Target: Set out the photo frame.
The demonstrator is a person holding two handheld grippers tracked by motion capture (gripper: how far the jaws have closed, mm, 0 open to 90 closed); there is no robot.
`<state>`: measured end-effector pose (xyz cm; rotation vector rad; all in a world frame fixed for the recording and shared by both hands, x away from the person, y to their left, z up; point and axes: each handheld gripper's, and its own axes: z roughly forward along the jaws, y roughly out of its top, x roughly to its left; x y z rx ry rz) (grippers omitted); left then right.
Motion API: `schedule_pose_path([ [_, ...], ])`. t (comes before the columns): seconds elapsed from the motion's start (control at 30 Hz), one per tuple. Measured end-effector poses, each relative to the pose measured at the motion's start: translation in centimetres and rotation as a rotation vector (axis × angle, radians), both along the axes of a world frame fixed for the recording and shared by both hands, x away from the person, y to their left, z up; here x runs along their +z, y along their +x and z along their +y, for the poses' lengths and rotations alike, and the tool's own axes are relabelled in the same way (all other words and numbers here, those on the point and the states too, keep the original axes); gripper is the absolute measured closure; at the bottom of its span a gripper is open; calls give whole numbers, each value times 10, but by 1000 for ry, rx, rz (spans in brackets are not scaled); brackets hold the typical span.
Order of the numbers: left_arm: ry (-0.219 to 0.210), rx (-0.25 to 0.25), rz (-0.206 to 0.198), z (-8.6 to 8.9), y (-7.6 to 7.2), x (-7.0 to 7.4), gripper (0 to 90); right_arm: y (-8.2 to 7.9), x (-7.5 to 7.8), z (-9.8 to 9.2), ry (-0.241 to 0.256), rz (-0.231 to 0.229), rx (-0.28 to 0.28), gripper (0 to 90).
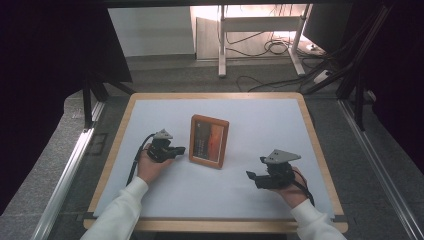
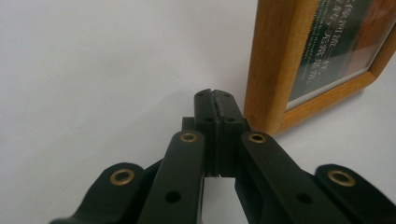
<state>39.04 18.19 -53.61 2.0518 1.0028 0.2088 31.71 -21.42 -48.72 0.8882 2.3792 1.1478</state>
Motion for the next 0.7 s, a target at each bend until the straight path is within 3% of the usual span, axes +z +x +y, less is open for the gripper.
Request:
schedule_pose_path([
  [0.23,-9,-53,-2,-7,-1,1,892,-1,0,-3,2,-2,-6,265],
  [0.7,39,-74,-8,-14,-8,2,896,-1,0,-4,-6,-9,-15,265],
])
